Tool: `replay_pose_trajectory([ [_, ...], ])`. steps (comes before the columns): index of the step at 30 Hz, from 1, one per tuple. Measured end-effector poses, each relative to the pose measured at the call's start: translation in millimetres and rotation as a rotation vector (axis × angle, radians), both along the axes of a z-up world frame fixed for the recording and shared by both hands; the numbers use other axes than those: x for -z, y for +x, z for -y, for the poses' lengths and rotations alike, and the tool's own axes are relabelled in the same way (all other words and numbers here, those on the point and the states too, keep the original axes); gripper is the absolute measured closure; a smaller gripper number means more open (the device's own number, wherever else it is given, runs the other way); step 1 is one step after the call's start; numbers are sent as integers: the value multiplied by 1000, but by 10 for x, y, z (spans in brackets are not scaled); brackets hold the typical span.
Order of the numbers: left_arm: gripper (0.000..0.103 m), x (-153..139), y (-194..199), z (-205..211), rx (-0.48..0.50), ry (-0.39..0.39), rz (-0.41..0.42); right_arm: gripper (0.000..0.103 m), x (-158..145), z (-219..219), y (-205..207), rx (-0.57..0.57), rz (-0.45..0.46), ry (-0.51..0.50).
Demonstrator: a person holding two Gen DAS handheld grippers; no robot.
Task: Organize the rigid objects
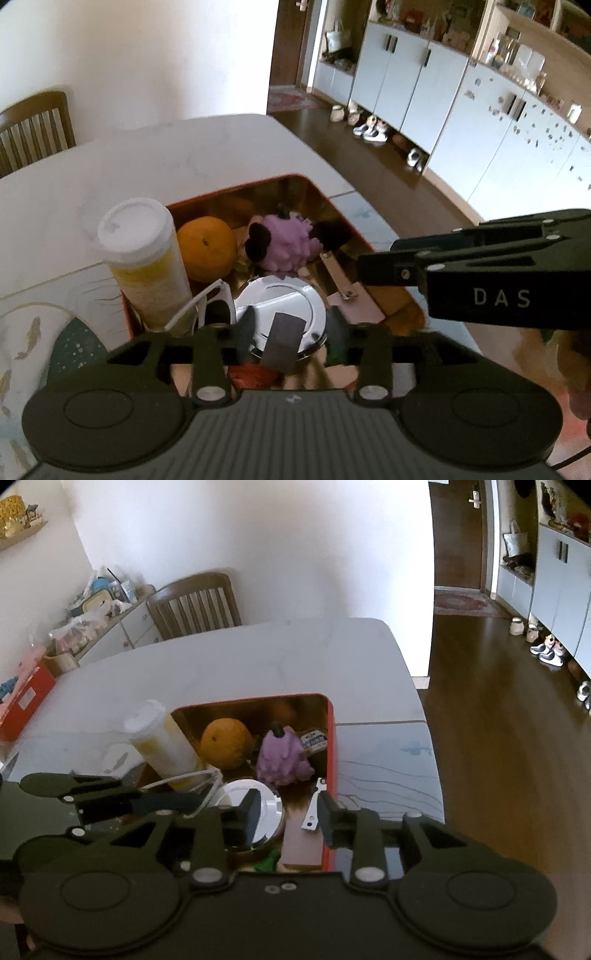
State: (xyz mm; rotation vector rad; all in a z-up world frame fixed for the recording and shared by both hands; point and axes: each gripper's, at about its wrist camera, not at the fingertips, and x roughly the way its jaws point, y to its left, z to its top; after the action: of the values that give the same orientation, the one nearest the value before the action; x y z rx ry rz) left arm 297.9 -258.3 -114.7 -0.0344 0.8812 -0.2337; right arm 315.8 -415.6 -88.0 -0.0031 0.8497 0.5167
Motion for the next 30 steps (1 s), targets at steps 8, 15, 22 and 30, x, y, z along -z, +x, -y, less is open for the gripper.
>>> replay_pose_trajectory([
  [8,44,-332,-296,-161,-6,9,79,44,-272,-37,-313,26,72,35],
  [15,33,-583,-543,-433,-25,9,124,26,-416,-100,-574,63,103,80],
  [22,28,-703,-758,-697,-30,-10,149,10,-525,-260,-881,88,151,103],
  [30,20,-827,-998,-890,-8,-24,182,0,-604,-411,-1213,136,194,126],
])
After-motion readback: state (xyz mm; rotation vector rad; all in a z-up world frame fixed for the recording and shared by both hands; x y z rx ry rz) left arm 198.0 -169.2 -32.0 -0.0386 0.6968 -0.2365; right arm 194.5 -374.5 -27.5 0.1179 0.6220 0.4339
